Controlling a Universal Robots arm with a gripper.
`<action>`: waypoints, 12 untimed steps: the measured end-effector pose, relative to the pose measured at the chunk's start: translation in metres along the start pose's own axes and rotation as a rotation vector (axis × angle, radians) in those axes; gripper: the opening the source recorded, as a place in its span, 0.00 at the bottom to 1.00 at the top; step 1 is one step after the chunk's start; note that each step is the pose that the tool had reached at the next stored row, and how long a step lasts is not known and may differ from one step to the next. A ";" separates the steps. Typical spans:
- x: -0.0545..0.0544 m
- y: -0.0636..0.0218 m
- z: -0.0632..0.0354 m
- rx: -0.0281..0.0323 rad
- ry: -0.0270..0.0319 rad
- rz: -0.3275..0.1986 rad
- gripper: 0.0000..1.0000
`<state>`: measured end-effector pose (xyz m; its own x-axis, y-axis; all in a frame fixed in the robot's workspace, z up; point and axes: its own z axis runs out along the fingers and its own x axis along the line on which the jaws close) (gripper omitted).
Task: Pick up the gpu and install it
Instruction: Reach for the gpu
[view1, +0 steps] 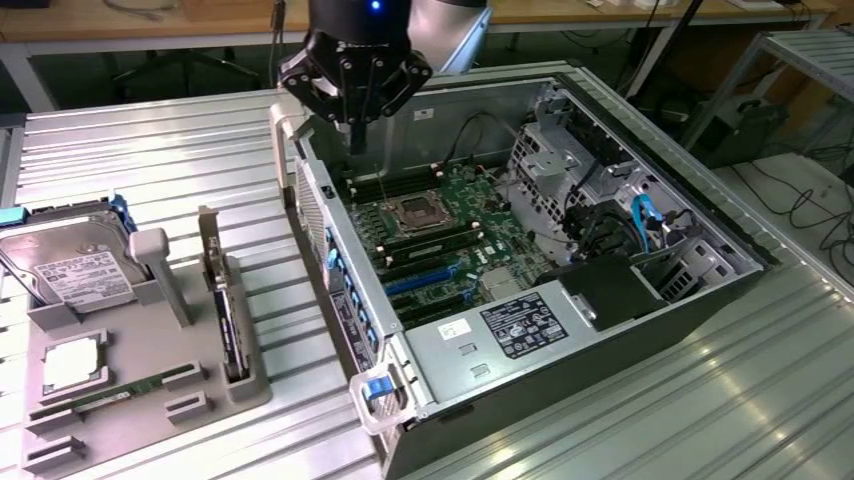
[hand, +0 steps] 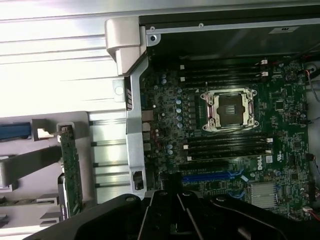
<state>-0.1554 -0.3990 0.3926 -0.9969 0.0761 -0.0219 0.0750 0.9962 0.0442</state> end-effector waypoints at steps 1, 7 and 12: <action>0.001 -0.0001 0.0000 0.0000 0.0000 0.000 0.11; 0.005 -0.0005 0.0000 0.0000 0.0002 0.000 0.11; 0.011 -0.0011 -0.0001 0.0000 0.0002 0.000 0.11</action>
<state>-0.1661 -0.3993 0.3925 -0.9969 0.0761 -0.0217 0.0751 0.9962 0.0442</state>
